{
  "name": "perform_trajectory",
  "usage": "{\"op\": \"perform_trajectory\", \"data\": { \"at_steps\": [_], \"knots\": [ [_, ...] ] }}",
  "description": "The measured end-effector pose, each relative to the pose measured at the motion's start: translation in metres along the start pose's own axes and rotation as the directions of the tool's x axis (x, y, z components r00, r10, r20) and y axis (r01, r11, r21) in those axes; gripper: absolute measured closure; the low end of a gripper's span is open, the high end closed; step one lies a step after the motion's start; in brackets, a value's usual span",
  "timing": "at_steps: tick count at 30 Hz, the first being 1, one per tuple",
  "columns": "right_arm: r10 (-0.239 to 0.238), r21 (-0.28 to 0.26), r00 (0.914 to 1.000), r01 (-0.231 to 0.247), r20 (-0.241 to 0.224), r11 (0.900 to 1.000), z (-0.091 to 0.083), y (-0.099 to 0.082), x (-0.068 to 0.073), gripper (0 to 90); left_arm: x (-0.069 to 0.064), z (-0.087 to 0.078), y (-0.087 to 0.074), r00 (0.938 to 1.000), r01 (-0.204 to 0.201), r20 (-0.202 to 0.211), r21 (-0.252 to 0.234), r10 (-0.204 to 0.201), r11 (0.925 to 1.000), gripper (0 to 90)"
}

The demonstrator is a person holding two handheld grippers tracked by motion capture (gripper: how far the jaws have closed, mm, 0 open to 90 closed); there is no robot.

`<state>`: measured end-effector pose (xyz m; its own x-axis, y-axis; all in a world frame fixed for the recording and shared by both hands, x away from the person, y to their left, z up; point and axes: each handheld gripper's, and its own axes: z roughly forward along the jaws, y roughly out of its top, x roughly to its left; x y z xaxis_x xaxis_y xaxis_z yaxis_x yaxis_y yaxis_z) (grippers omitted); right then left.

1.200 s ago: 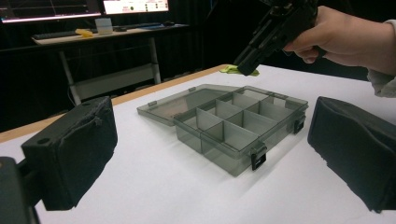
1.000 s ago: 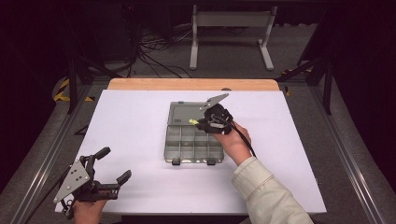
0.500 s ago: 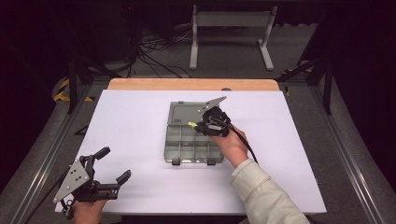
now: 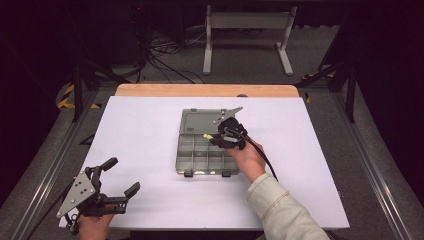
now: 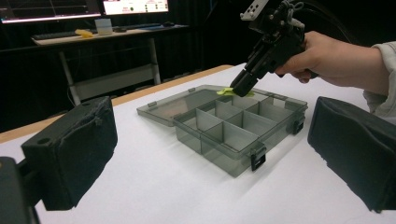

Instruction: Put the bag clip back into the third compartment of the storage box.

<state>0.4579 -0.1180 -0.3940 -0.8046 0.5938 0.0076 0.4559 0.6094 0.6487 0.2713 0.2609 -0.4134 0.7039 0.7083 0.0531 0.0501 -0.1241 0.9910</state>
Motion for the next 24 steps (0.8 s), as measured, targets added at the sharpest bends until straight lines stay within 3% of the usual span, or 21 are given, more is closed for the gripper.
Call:
{"op": "perform_trajectory", "data": {
  "at_steps": [24],
  "knots": [
    [0.05,-0.002,0.9986,-0.05,-0.014,0.9987,0.0075,-0.0105,-0.0001,77.9,-0.0003,0.0003,-0.0001,1.0,0.001,0.001,-0.002,-0.001,1.0,2.2]
  ]
}}
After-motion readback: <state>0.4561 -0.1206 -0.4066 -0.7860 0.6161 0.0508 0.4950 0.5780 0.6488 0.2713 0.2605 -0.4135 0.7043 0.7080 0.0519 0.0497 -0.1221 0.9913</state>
